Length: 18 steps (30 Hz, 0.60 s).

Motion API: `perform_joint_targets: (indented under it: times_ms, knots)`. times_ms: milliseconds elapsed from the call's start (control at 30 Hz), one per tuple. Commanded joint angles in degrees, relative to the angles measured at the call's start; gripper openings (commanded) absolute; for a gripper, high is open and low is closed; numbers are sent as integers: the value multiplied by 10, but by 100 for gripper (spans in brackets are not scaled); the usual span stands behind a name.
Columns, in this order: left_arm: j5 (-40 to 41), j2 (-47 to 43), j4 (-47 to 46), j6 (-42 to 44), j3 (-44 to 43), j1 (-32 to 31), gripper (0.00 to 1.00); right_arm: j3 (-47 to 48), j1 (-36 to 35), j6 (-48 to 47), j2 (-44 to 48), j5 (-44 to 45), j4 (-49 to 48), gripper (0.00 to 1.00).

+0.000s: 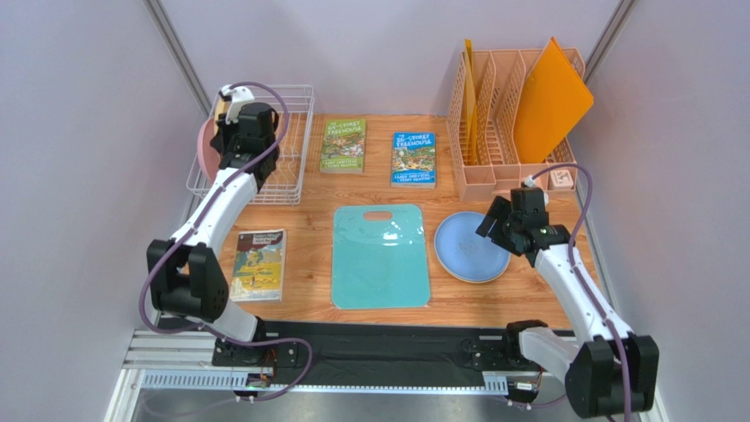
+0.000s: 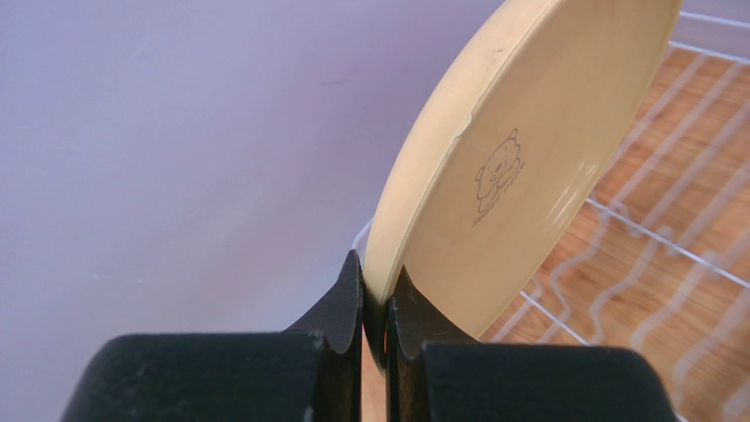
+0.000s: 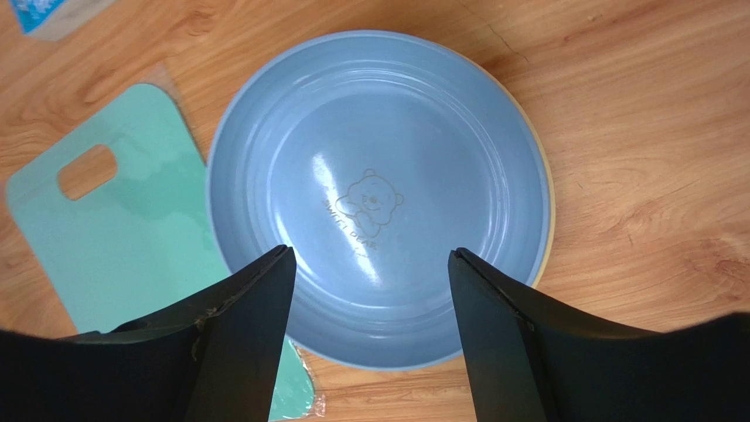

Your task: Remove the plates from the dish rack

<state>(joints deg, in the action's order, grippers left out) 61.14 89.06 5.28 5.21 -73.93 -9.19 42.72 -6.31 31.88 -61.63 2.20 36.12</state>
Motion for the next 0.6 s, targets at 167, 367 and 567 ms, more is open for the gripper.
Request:
perform_joint_targets:
  times_ms: [167, 367, 567]
  knots:
    - [-440, -126, 203, -270, -3, -60, 0, 24, -13, -24, 135, -102, -37, 72]
    - [-609, -143, 144, -335, 63, -98, 0, 32, -24, -4, 128, -165, -87, 72]
    - [-694, -136, 100, -369, 93, -167, 0, 23, -50, 17, 109, -185, -144, 71]
